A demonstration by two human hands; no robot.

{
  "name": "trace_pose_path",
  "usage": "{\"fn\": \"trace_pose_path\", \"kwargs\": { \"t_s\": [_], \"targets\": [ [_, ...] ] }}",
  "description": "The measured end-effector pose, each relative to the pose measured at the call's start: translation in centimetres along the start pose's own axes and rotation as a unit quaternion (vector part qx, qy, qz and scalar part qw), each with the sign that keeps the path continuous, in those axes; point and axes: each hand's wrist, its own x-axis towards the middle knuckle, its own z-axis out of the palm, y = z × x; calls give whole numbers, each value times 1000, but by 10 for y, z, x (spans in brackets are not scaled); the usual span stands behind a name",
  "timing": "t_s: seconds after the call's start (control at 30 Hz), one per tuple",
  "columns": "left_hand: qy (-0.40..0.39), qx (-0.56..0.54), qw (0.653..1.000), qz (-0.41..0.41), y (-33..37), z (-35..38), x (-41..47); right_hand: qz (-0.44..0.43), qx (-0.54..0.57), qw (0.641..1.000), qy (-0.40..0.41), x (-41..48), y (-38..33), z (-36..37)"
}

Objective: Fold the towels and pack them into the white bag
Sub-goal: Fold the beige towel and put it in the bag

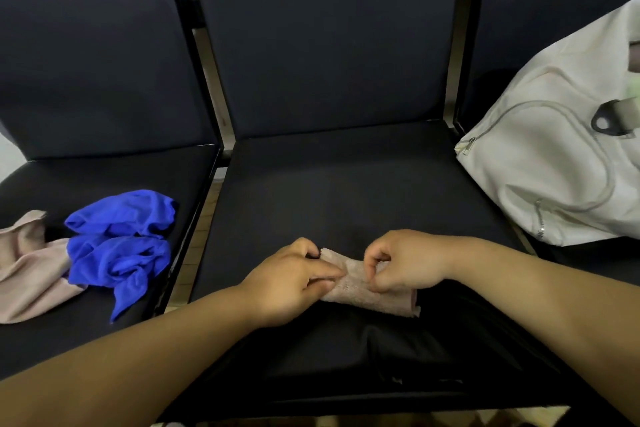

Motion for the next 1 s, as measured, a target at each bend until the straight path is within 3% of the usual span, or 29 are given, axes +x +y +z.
{"fn": "trace_pose_path", "kwargs": {
  "t_s": [0.2,0.37,0.57,0.8,1.0],
  "targets": [
    [-28,-116,992,-38,13,-2,9,71,104,992,11,-14,-1,8],
    [3,-147,989,7,58,-9,22,85,145,985,24,-64,13,-16],
    [106,-131,979,111,168,-71,84,38,160,960,225,-174,52,-100],
    [140,-63,959,237,304,-125,174,49,172,893,414,-259,124,-155],
    [129,-56,953,269,379,-147,255,78,222,817,526,-264,188,-192]
  ]
}}
